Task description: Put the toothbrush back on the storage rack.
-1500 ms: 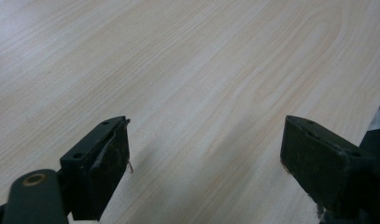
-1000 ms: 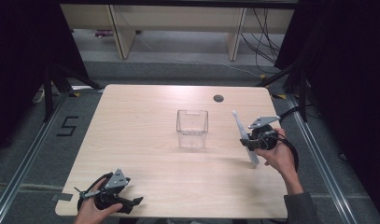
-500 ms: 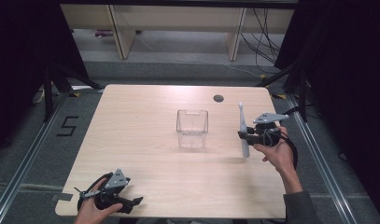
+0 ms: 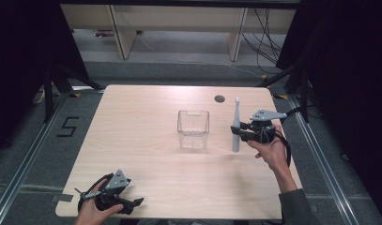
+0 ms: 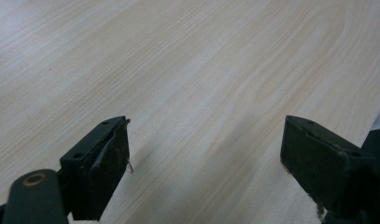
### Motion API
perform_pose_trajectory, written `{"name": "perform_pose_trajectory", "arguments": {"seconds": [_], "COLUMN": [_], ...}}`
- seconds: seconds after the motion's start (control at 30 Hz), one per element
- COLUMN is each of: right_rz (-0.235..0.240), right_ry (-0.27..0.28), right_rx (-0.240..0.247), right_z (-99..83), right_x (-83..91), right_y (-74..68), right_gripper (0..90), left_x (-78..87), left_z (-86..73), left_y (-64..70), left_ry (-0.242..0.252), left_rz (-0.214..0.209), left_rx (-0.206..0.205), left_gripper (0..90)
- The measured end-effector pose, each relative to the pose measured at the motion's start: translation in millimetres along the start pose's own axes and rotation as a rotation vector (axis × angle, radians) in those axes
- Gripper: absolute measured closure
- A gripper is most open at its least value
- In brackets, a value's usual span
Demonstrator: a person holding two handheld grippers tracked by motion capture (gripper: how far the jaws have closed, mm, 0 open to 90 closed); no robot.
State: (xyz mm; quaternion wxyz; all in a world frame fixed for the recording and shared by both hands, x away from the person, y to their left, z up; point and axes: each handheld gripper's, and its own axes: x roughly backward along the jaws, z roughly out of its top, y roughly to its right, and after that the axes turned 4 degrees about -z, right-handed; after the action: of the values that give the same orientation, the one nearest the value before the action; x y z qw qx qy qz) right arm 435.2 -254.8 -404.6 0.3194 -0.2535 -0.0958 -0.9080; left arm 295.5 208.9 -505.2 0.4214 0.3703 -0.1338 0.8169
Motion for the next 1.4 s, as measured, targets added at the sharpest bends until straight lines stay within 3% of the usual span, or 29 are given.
{"name": "perform_pose_trajectory", "arguments": {"seconds": [0.13,0.2,0.3,0.33,0.43,0.5,0.53,0.57,0.6,0.73,0.93,0.97,1.23,1.4], "right_rz": [0.012,0.016,0.013,0.018,0.016,0.022,0.021,0.024,0.028,0.032,0.051,0.043,0.053,0.051], "right_ry": [0.002,-0.007,0.005,0.008,0.014,0.017,0.024,0.035,0.018,0.038,0.02,0.029,0.026,0.015], "right_rx": [0.011,-0.013,0.011,-0.01,0.014,-0.013,0.009,-0.006,-0.003,0.015,0.002,0.025,0.025,0.063], "right_z": [3.1,3.8,7.0,7.8,12.3,15.4,16.6,17.4,19.5,25.2,34.4,36.1,47.8,57.6], "right_x": [-1.7,-2.6,-3.1,-3.6,-2.5,-2.0,-2.3,-3.4,-2.4,-4.2,-5.1,-5.9,-8.3,-8.7], "right_y": [-1.2,-3.2,-1.3,-3.3,-2.6,-5.7,-4.2,-5.9,-6.7,-8.7,-14.3,-13.6,-21.7,-24.8], "right_gripper": [67.3,67.3,67.3,67.3,67.3,67.3,67.3,67.3,67.3,67.3,67.3,67.3,67.3,67.3], "left_x": [0.8,0.8,1.0,1.1,0.6,0.5,0.6,0.9,1.0,0.1,0.3,0.1,0.2,0.8], "left_z": [0.4,0.2,0.3,0.4,0.3,0.1,0.1,0.3,0.3,-0.1,0.1,-0.1,-0.1,0.0], "left_y": [0.2,0.2,0.2,0.2,0.0,0.4,0.3,0.2,0.2,-0.1,-0.2,-0.2,-0.6,-0.4], "left_ry": [0.007,0.008,0.008,0.008,0.007,0.009,0.008,0.007,0.007,0.005,0.007,0.006,0.003,0.003], "left_rz": [0.006,0.007,0.007,0.007,0.006,0.004,0.006,0.006,0.006,0.001,0.002,0.001,0.002,0.002], "left_rx": [0.004,0.006,0.005,0.004,0.004,0.009,0.007,0.003,0.003,0.004,0.005,0.005,0.002,0.002], "left_gripper": [15.2,15.2,15.2,15.2,15.2,15.2,15.2,15.2,15.2,15.2,15.2,15.2,15.2,15.2]}}
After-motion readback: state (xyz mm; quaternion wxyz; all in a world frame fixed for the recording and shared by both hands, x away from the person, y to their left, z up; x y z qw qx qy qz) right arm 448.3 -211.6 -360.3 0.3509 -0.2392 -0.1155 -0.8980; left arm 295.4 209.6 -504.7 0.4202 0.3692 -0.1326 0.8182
